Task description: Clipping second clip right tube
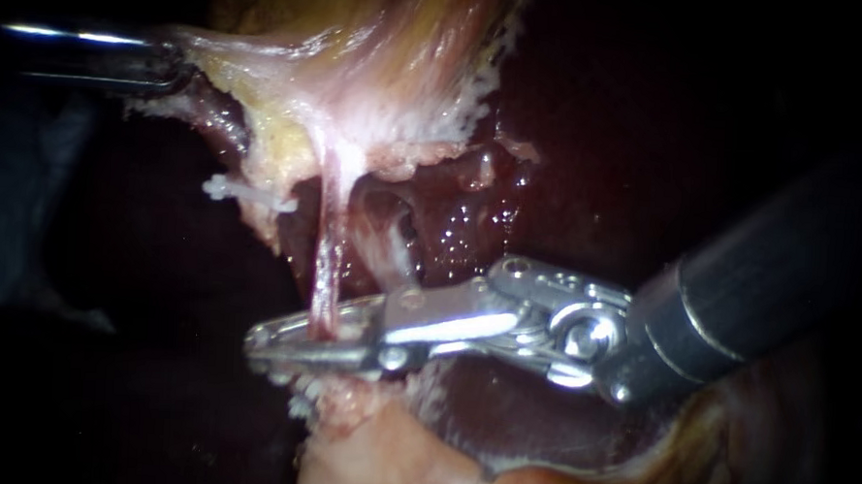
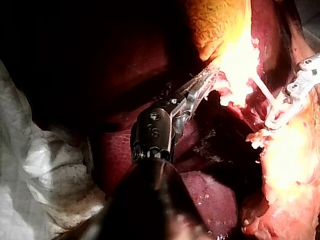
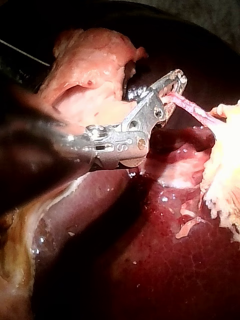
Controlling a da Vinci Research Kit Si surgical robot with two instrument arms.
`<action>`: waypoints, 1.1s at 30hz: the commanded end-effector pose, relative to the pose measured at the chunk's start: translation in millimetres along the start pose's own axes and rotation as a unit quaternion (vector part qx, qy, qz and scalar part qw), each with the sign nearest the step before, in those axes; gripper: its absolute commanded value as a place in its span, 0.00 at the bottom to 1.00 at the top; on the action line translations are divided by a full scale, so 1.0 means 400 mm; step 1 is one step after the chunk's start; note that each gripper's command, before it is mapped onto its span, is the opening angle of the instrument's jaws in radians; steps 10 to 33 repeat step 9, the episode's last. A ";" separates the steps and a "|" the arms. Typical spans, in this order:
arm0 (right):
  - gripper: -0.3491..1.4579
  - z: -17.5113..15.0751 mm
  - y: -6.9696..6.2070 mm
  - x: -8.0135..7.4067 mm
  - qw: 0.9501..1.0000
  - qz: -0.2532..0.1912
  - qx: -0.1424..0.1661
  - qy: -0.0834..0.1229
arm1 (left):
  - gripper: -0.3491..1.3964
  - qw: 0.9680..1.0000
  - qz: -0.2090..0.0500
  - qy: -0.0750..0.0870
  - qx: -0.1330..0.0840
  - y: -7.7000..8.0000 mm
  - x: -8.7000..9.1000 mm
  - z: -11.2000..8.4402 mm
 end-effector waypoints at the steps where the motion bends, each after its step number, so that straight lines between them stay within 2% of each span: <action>1: 0.00 0.0000 0.0001 -0.0003 1.000 0.000 0.000 -0.001 | 0.00 1.000 0.000 0.000 0.000 -0.0001 -0.0001 0.0000; 33: 0.00 -0.0001 0.0001 -0.0003 1.000 0.000 0.000 -0.001 | 0.00 1.000 0.000 0.000 0.000 -0.0002 -0.0001 0.0001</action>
